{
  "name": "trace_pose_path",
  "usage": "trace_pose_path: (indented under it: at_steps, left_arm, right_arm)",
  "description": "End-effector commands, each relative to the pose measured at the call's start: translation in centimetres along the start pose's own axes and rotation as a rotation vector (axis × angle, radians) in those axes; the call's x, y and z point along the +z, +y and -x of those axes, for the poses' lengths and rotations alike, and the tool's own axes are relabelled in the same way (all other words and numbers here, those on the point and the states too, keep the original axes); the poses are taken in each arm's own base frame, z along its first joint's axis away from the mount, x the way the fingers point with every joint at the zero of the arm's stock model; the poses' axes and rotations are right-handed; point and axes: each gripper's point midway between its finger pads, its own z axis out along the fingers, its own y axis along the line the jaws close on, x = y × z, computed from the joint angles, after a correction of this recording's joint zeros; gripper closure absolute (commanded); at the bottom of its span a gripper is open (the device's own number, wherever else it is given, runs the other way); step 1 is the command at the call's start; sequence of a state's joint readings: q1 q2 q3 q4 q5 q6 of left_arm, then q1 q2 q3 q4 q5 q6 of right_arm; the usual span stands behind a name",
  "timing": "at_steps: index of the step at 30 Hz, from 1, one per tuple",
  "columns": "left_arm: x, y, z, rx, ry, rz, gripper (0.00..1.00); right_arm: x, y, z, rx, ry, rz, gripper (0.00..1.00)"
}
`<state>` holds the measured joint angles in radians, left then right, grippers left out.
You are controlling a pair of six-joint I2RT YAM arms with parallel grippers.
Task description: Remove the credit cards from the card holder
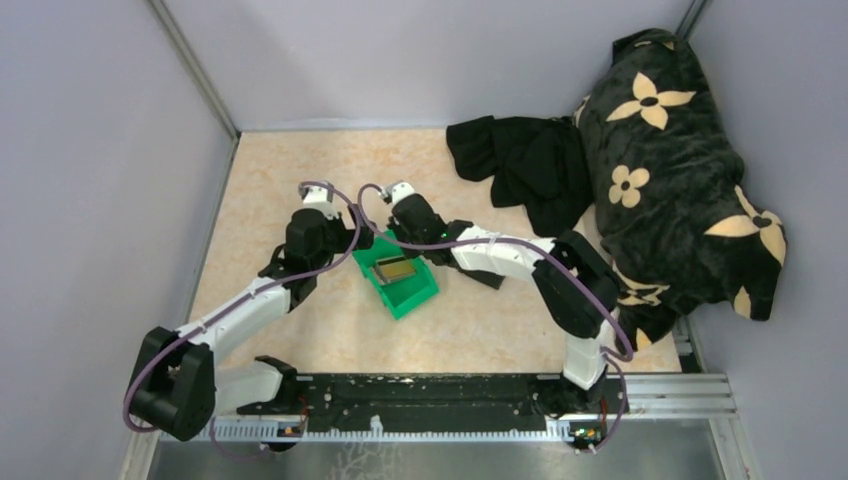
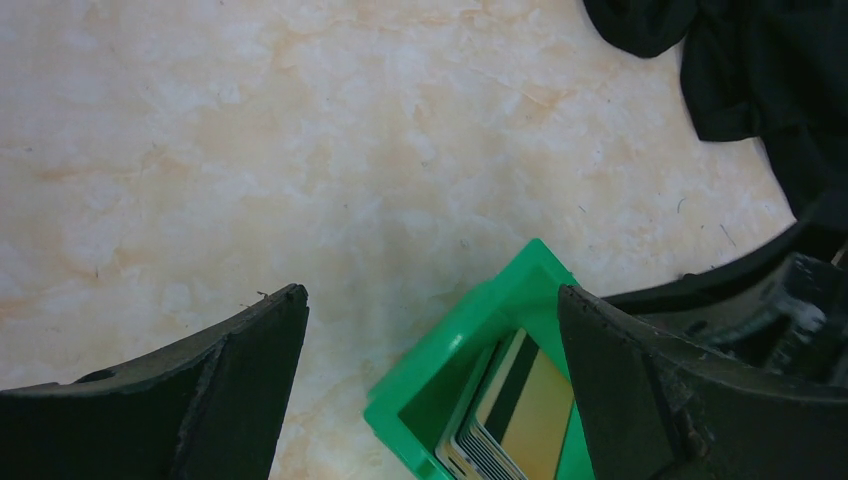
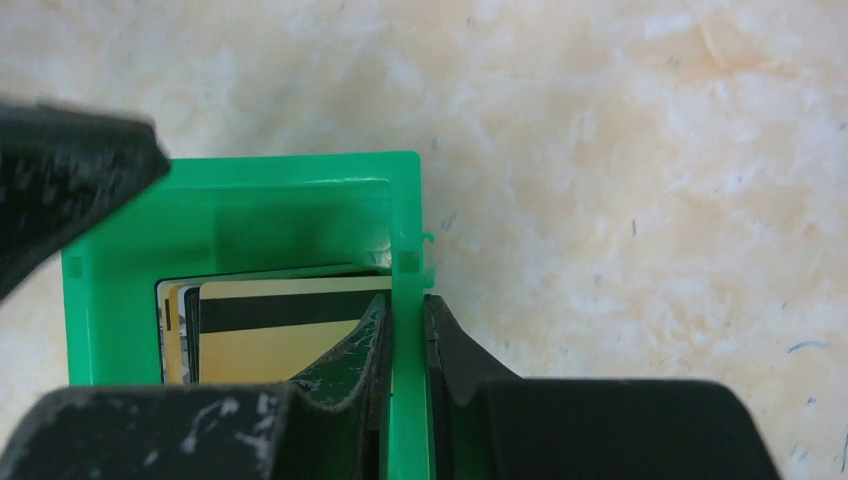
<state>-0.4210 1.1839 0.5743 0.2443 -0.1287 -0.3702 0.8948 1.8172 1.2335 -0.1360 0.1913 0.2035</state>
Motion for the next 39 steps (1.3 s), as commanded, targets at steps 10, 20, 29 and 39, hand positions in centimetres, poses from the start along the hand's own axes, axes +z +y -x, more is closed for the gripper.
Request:
trace_pose_path:
  at_steps: [10, 20, 29, 39]
  left_arm:
    - [-1.4, -0.2, 0.9, -0.008, -0.027, -0.010, 0.00]
    - [-1.3, -1.0, 1.4, -0.041, -0.046, -0.044, 0.00]
    - [-2.1, -5.7, 0.6, -0.017, 0.011, -0.214, 0.00]
    - [-4.3, -16.1, -2.5, 0.114, 0.100, -0.471, 0.01]
  right_arm:
    - [2.7, -2.5, 7.8, -0.020, -0.114, -0.102, 1.00]
    - [-2.3, -2.5, 11.5, -0.007, -0.278, -0.058, 0.40]
    - [-7.6, -8.7, 8.3, 0.108, -0.281, -0.188, 0.41]
    - [-9.3, -14.4, -1.9, 0.296, -0.140, -0.270, 0.47]
